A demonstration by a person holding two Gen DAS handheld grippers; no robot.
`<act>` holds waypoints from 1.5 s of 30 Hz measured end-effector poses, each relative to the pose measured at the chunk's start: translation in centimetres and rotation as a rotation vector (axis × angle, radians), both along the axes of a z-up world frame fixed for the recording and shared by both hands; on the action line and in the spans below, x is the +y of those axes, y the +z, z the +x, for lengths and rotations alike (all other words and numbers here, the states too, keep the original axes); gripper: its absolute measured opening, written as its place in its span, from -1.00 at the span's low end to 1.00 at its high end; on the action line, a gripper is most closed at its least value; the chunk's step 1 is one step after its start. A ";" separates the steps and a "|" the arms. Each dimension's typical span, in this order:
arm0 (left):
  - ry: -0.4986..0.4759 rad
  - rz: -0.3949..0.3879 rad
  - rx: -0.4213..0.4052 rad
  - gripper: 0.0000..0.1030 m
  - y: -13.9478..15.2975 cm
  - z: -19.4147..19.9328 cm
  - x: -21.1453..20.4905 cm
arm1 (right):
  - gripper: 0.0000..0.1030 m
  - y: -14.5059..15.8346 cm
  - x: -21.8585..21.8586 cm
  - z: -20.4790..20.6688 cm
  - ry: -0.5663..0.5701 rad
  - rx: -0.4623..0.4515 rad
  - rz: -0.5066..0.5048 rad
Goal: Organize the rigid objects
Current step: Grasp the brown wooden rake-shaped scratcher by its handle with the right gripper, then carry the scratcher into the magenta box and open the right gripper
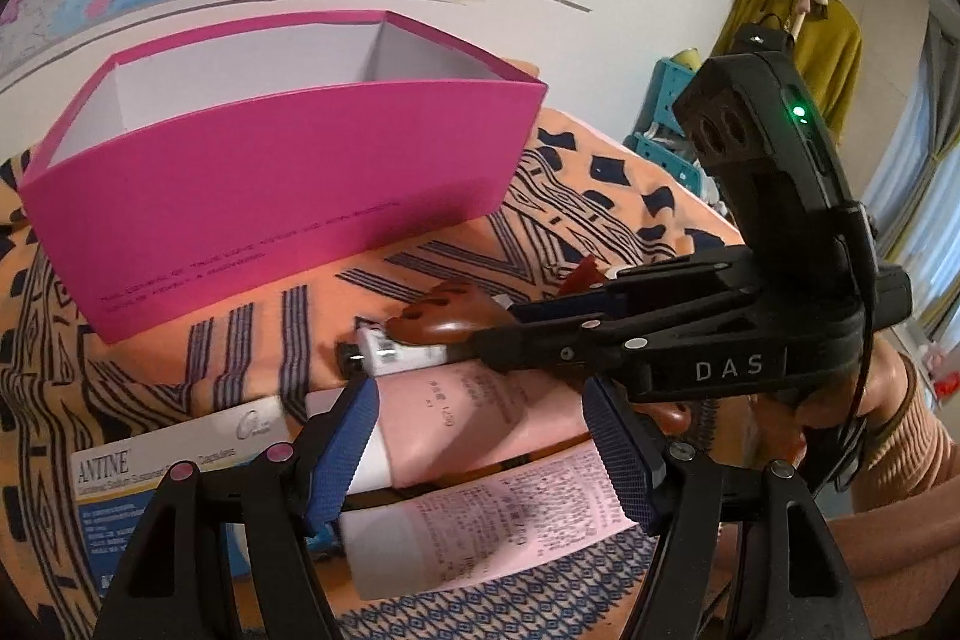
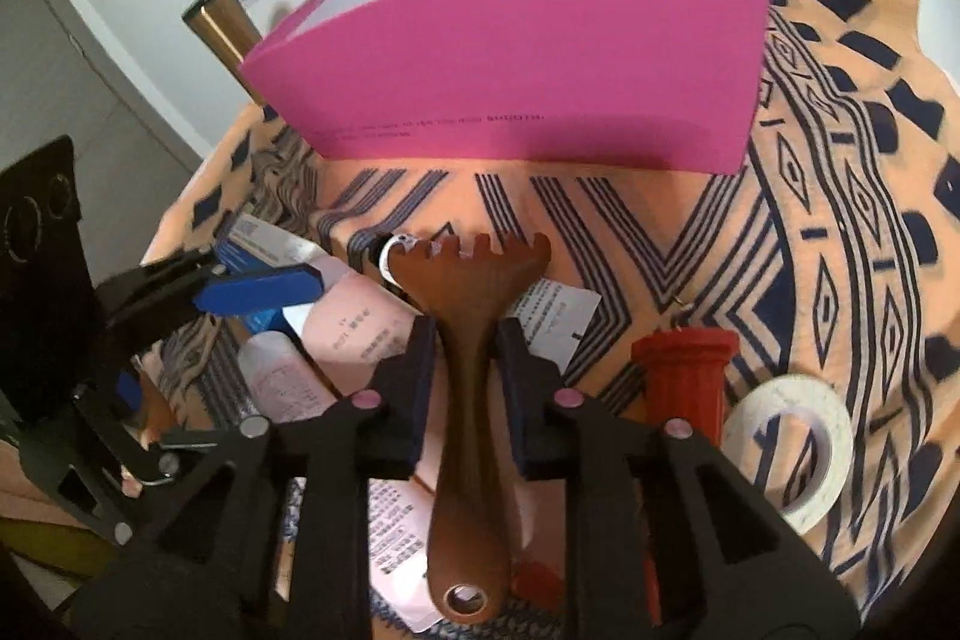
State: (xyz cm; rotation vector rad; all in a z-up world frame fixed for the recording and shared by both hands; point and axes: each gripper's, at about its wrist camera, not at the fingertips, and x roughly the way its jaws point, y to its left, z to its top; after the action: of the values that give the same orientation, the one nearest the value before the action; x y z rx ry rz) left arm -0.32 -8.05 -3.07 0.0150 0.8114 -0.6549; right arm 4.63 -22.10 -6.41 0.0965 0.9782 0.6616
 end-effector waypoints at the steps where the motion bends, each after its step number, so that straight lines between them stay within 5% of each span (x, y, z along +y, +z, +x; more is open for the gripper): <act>1: 0.003 -0.005 0.001 0.39 0.0 0.1 0.2 | -0.36 0.0 0.1 0.4 0.017 0.011 0.007; 7: 0.002 0.005 -0.004 0.39 0.1 0.0 0.5 | -0.43 0.0 0.9 0.8 0.038 -0.011 -0.009; 19: -0.124 -0.067 0.008 0.38 1.3 1.6 -2.3 | -0.54 3.7 -1.5 -1.2 -0.020 -0.115 0.214; 28: -0.103 -0.051 -0.068 -0.30 4.5 4.0 -3.0 | -0.56 8.3 -1.7 -0.3 -0.022 -0.218 0.278; 38: -0.084 -0.056 -0.148 -0.34 9.3 8.2 -3.5 | -0.56 13.5 -2.1 4.1 -0.061 -0.336 0.288; 45: -0.041 -0.032 -0.146 -0.35 10.3 11.8 -3.1 | -0.56 13.8 -2.7 8.9 -0.121 -0.310 0.305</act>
State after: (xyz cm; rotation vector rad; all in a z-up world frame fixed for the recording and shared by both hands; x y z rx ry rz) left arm 11.51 -11.17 7.19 0.0505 0.6611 -0.6970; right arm 13.54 -24.76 7.38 0.3107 0.5643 0.6870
